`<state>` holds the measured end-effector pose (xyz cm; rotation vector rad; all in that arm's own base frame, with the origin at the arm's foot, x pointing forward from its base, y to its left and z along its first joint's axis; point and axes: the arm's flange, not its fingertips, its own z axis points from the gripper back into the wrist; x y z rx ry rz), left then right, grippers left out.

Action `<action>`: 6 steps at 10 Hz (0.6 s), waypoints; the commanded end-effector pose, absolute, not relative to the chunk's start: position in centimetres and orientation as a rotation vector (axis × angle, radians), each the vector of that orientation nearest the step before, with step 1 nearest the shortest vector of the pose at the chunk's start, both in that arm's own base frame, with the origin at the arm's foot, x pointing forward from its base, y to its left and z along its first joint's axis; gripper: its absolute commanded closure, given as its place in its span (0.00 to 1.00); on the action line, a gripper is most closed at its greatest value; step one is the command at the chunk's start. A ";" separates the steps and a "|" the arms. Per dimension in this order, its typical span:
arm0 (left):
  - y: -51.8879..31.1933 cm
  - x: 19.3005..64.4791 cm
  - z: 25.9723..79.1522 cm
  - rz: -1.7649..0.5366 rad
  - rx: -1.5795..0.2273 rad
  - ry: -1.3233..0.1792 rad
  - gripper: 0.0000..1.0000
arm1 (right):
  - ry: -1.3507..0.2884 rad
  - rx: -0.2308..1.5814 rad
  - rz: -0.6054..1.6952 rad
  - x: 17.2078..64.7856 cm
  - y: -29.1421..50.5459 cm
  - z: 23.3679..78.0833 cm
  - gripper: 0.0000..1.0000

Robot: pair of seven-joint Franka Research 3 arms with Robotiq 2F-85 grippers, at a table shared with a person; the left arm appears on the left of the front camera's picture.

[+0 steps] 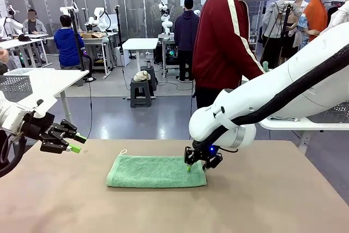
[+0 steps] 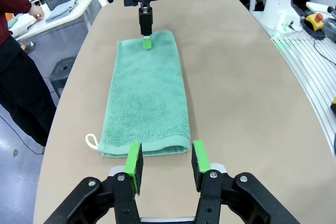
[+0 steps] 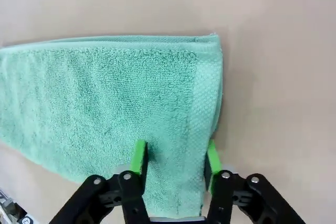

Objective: Fold the towels and place them in the basket.
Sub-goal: When a person lays out a Towel with hook on the table, fold it in half twice.

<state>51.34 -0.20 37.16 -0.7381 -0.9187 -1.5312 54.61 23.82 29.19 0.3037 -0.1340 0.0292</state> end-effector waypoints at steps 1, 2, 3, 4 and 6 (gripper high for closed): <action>-0.2 51.2 37.5 -1.522 -0.740 -0.916 0.50 | -0.120 0.284 0.005 54.8 24.3 29.0 0.76; -0.2 51.2 37.5 -1.522 -0.740 -0.916 0.50 | -0.118 0.284 0.004 54.8 24.2 29.0 0.80; -0.2 51.2 37.5 -1.522 -0.740 -0.916 0.50 | -0.115 0.284 0.004 54.7 24.2 29.0 0.68; -0.2 51.2 37.5 -1.522 -0.740 -0.916 0.50 | -0.111 0.285 0.002 54.7 24.1 29.0 0.99; -0.2 51.2 37.5 -1.522 -0.740 -0.916 0.50 | -0.108 0.286 0.005 54.6 23.9 28.9 1.00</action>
